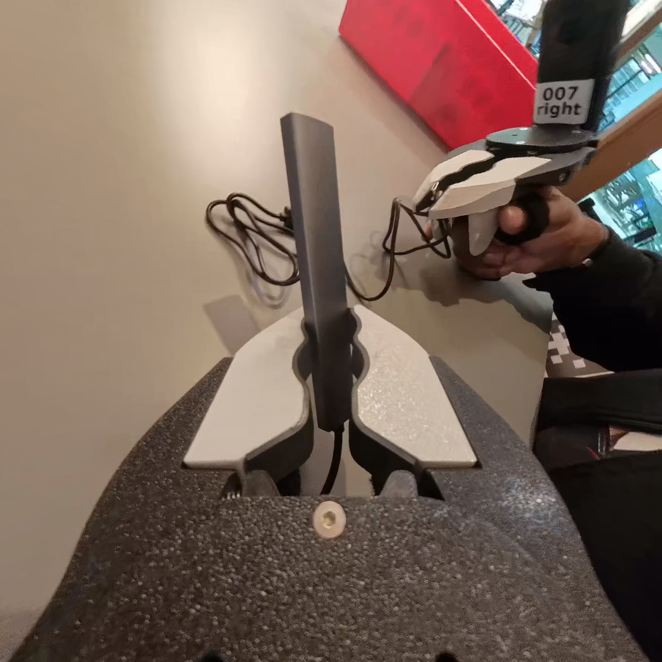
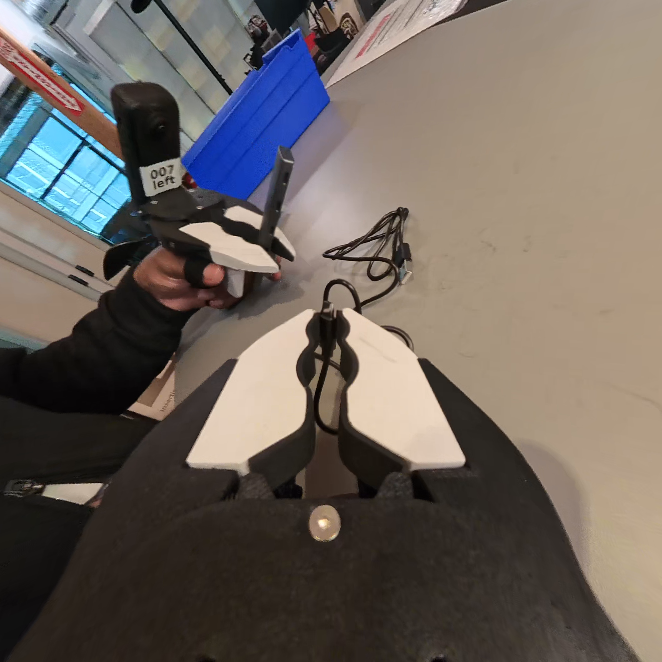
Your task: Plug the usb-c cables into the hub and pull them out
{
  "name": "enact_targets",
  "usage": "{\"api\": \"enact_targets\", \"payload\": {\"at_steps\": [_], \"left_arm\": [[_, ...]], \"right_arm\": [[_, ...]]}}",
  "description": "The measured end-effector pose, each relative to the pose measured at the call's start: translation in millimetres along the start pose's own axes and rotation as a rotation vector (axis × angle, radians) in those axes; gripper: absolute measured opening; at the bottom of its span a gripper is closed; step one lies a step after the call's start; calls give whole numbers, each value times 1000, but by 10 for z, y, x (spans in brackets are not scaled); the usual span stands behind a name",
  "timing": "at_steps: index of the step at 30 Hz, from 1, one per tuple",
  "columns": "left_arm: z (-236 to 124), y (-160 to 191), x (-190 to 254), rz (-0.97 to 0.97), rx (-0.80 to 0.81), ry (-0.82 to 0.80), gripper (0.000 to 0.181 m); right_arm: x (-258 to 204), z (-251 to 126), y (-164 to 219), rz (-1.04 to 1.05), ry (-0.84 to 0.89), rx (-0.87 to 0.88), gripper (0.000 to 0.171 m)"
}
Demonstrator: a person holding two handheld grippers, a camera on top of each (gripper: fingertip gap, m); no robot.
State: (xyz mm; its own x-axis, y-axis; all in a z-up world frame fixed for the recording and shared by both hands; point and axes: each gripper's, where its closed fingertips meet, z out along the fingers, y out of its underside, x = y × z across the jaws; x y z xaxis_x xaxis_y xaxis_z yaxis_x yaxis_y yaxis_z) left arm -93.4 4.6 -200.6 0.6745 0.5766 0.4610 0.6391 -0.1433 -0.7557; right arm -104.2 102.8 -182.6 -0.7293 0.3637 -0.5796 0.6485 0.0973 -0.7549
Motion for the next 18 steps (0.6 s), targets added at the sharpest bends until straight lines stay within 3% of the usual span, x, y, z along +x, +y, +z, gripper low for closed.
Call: {"api": "enact_targets", "payload": {"at_steps": [1,8,18], "left_arm": [[-24,-3,-24,-13,13,-14,18],[-187,53,-329,-35,2,-185,19],[-235,86,-468,67,-70,-273,31]], "right_arm": [[23,0,10,-1,23,-5,10],[206,-105,83,-67,195,-66,37],[302,-576,208,-305,363,-165,43]]}}
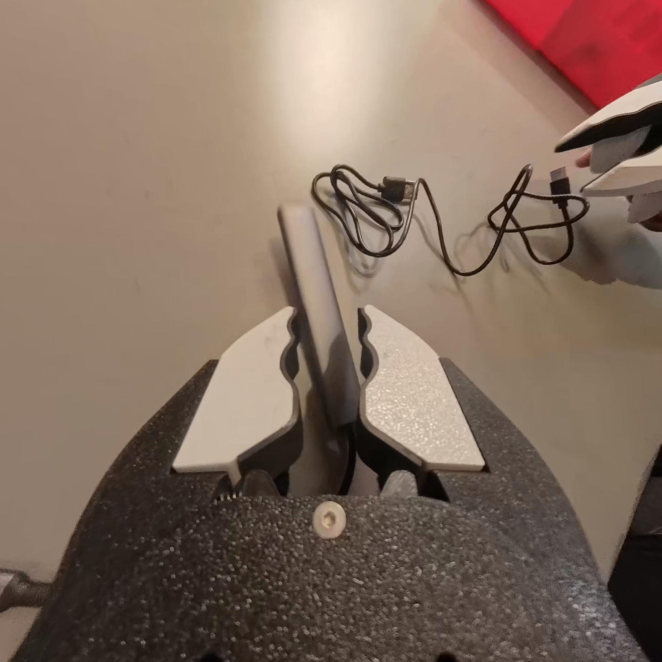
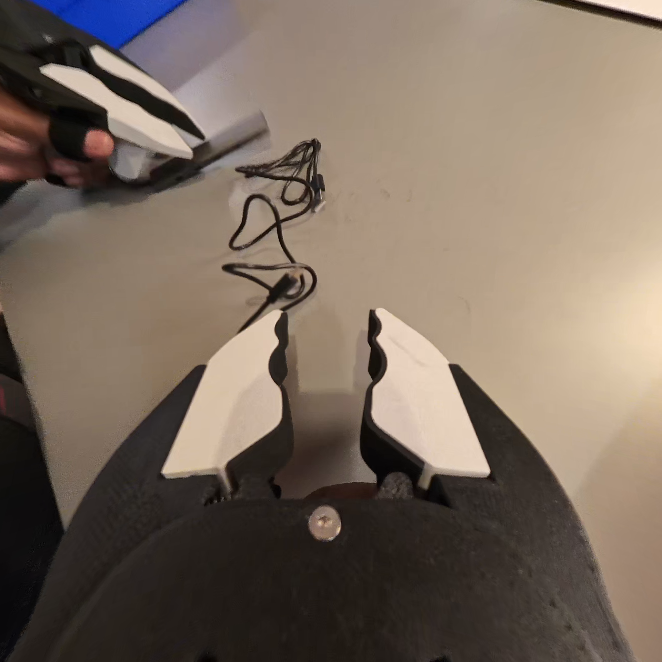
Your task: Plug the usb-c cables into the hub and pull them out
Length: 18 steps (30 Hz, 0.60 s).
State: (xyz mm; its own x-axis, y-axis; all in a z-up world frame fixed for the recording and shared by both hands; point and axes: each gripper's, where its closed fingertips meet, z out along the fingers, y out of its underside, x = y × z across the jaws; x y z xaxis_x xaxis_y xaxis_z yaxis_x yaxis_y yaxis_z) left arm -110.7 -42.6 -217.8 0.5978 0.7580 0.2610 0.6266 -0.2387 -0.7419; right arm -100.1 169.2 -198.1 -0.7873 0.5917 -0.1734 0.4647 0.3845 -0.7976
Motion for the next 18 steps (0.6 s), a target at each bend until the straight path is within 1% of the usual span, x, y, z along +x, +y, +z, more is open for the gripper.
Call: {"api": "enact_targets", "payload": {"at_steps": [2,5,9,13,18], "left_arm": [[-8,2,-41,17,-18,-21,36],[-47,-57,-51,46,-21,-36,38],[-59,-248,99,139,6,-7,38],[143,-332,210,254,-46,21,38],[440,-344,272,362,-156,50,37]], "right_arm": [[-1,-11,105,-63,18,-46,45],[-68,52,262,-142,29,-125,52],[-210,220,250,-173,28,-140,56],[-189,402,164,-281,109,-179,61],[-196,544,9,-450,173,-223,62]]}}
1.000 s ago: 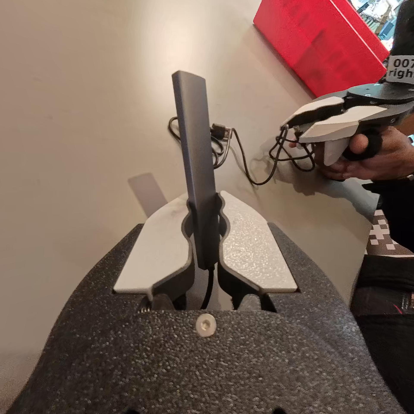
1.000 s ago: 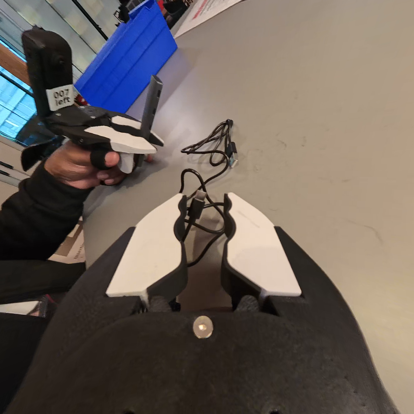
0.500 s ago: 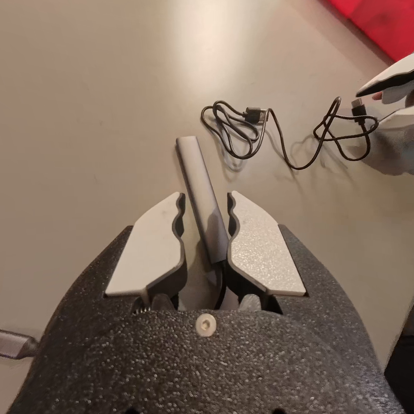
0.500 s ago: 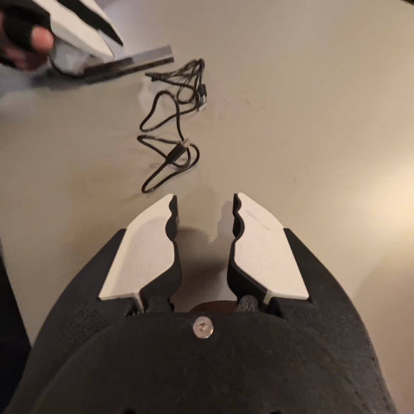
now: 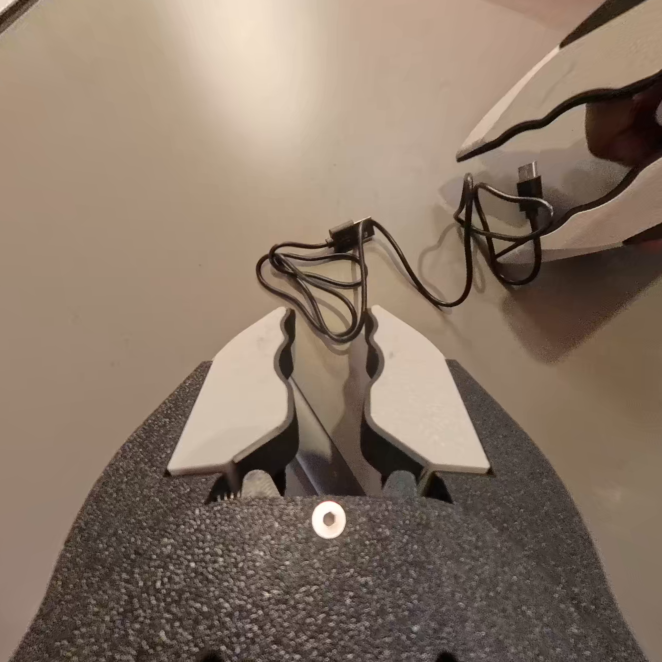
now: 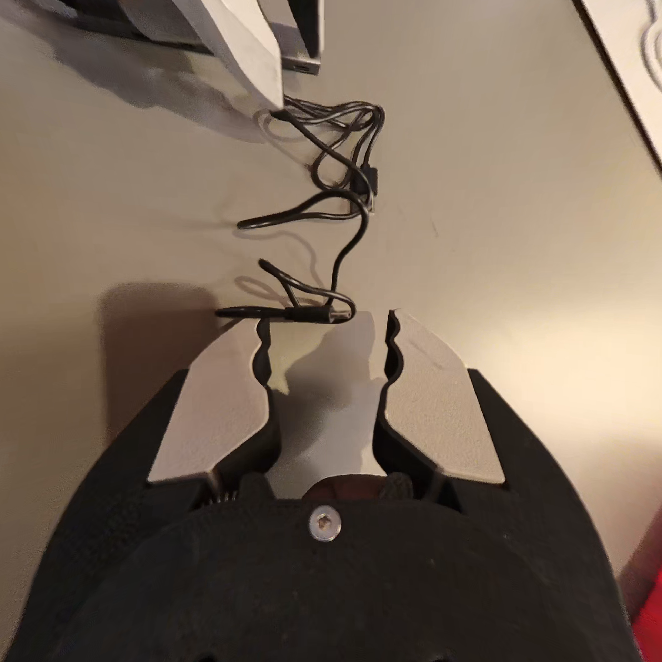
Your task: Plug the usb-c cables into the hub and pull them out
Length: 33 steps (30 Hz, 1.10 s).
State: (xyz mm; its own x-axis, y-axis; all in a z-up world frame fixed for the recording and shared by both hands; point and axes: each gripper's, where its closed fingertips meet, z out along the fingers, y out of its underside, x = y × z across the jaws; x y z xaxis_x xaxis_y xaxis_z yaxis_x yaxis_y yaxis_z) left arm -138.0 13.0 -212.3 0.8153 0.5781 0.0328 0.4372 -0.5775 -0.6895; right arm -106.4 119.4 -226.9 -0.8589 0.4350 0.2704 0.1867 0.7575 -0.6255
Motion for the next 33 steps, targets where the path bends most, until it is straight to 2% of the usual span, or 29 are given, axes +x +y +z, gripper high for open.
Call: {"api": "enact_targets", "payload": {"at_steps": [4,8,10,15,21,26,30,33], "left_arm": [[137,15,76,63,-53,19,30],[191,-37,234,116,-10,54,10],[234,-33,330,124,-6,85,8],[262,0,438,173,-13,99,7],[-9,-76,149,-3,67,17,16],[24,20,-100,-91,-38,-60,26],[217,93,-157,-34,-153,-111,26],[304,35,-114,8,-151,-121,22]], "right_arm": [[31,19,-100,-96,21,-2,65],[46,57,-169,-183,17,2,72],[53,91,-192,-224,7,-6,75],[35,152,-315,-353,-38,3,78],[23,141,-426,-482,-119,8,77],[-8,174,-432,-589,-218,-32,79],[-44,237,-427,-643,-290,-65,79],[3,320,-372,-629,-310,-106,77]]}}
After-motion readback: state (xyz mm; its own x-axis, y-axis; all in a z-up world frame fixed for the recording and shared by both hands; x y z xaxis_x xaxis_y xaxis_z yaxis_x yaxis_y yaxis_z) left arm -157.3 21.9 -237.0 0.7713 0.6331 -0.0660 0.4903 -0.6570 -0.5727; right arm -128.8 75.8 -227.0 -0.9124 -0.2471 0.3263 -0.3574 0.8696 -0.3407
